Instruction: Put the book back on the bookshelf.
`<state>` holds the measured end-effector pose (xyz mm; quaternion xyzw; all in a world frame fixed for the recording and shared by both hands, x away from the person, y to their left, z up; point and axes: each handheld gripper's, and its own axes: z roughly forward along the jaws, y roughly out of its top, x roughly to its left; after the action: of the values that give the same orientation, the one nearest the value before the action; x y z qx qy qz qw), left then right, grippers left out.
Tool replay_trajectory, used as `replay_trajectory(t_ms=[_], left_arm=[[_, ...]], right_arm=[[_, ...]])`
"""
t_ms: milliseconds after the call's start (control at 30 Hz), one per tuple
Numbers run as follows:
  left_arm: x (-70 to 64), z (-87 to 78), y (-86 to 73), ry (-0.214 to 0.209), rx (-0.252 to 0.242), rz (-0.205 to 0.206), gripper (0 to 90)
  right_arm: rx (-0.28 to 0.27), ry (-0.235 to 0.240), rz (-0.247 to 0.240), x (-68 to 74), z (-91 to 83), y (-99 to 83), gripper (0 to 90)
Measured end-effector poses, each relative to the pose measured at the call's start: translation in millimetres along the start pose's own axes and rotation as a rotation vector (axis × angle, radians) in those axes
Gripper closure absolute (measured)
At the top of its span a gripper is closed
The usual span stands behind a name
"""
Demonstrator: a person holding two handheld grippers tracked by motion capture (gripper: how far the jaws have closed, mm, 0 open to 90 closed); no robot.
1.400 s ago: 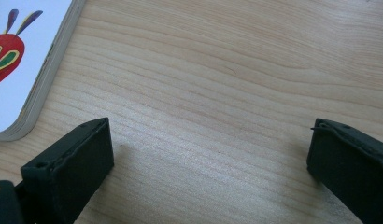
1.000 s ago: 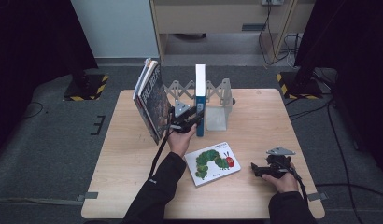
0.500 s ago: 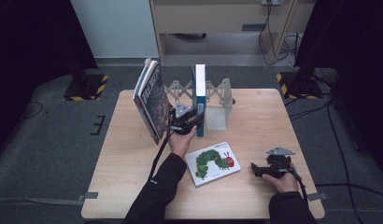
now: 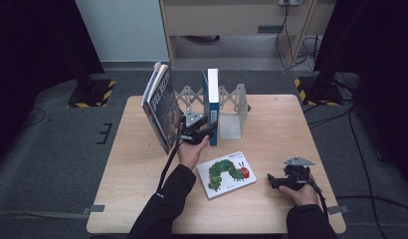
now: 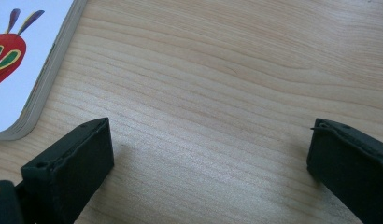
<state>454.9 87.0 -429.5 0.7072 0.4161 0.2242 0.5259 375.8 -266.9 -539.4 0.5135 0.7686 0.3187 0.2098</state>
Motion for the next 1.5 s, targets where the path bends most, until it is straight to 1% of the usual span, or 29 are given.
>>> replay_trajectory(t_ms=[33,167,333,367,400,433,467,567,633,667,700,733,767,833,900,967,1033,1067,1100,1133,1200,1267,1333,1400,1433,1467,1500], left_arm=[[-0.3,-2.6,0.1,-0.008,0.006,0.004,51.8],[-0.6,-15.2,-0.2,-0.013,0.038,0.051,48.9],[2.4,-35.6,-5.9,-0.034,0.061,0.057,45.8],[3.2,-39.7,-7.9,-0.030,0.067,0.067,45.3],[4.1,-43.1,-9.9,-0.022,0.071,0.069,44.6],[5.2,-45.8,-11.0,-0.019,0.079,0.065,44.4],[6.3,-48.7,-11.9,-0.025,0.093,0.061,43.8],[8.0,-59.8,-16.6,-0.013,0.118,0.082,42.3],[9.4,-67.1,-20.9,-0.019,0.127,0.075,41.5],[10.5,-70.8,-22.9,-0.016,0.137,0.079,40.8],[11.7,-74.2,-25.1,-0.011,0.143,0.078,39.9],[13.1,-77.1,-27.1,-0.015,0.155,0.070,39.1],[14.2,-79.9,-29.0,-0.020,0.164,0.063,38.4],[14.8,-85.2,-32.9,-0.016,0.181,0.069,37.4],[13.9,-90.1,-38.3,-0.020,0.194,0.062,36.1],[12.1,-93.8,-45.0,-0.026,0.213,0.053,35.1],[10.0,-96.2,-52.9,-0.035,0.244,0.057,34.0],[9.1,-97.0,-57.2,-0.035,0.259,0.058,33.8],[7.9,-97.3,-61.4,-0.037,0.267,0.048,33.5],[6.9,-97.6,-65.3,-0.042,0.277,0.045,33.2],[5.7,-98.1,-72.5,-0.043,0.296,0.050,32.8],[5.7,-98.1,-79.0,-0.042,0.312,0.049,32.4],[7.1,-98.0,-83.8,-0.042,0.330,0.033,31.8],[8.1,-97.9,-88.4,-0.040,0.335,0.027,31.0],[8.5,-97.8,-90.6,-0.041,0.341,0.018,30.7],[8.6,-97.4,-92.7,-0.042,0.344,0.011,30.7],[8.4,-96.6,-94.7,-0.041,0.348,0.012,30.6]], right_arm=[[0.000,0.000,0.000,0.0,0.0,0.0,0.8],[0.000,0.000,0.000,0.0,0.0,0.0,0.8],[0.002,-0.006,0.005,0.2,0.1,0.2,0.5],[0.003,-0.007,0.006,0.3,0.1,0.2,0.4],[0.003,-0.007,0.006,0.3,0.1,0.2,0.5],[0.003,-0.008,0.007,0.3,0.2,0.4,0.5],[0.003,-0.009,0.008,0.4,0.3,0.5,0.5],[0.001,-0.009,0.012,0.2,0.1,0.4,1.3],[0.001,-0.012,0.012,-0.2,-0.2,0.6,2.4],[0.002,-0.015,0.018,0.0,-0.5,1.0,3.5],[0.006,-0.018,0.021,0.2,-1.2,1.5,5.6],[0.013,-0.020,0.021,0.9,-2.5,2.1,8.1],[0.017,-0.015,0.018,1.5,-3.5,3.0,10.4],[0.025,-0.012,0.018,2.2,-4.5,4.0,13.3],[0.026,-0.001,0.009,2.1,-5.1,4.8,15.3],[0.023,0.010,0.008,3.7,-6.2,6.3,16.3],[0.011,0.018,-0.003,5.3,-6.9,7.9,17.3],[0.009,0.027,-0.002,6.3,-7.7,9.0,17.9],[0.001,0.036,-0.001,7.3,-7.8,9.8,18.8],[-0.003,0.056,0.000,8.2,-8.2,10.5,19.6],[-0.007,0.068,-0.005,10.6,-8.7,12.3,20.2],[-0.018,0.078,-0.010,12.3,-9.7,14.7,20.5],[-0.027,0.086,0.008,15.0,-11.1,17.4,21.7],[-0.040,0.096,0.012,17.2,-11.9,19.8,22.7],[-0.044,0.102,0.007,18.5,-12.3,20.9,23.2],[-0.046,0.109,0.015,20.6,-12.6,22.2,23.5],[-0.054,0.116,0.015,22.4,-12.3,23.4,23.8]])
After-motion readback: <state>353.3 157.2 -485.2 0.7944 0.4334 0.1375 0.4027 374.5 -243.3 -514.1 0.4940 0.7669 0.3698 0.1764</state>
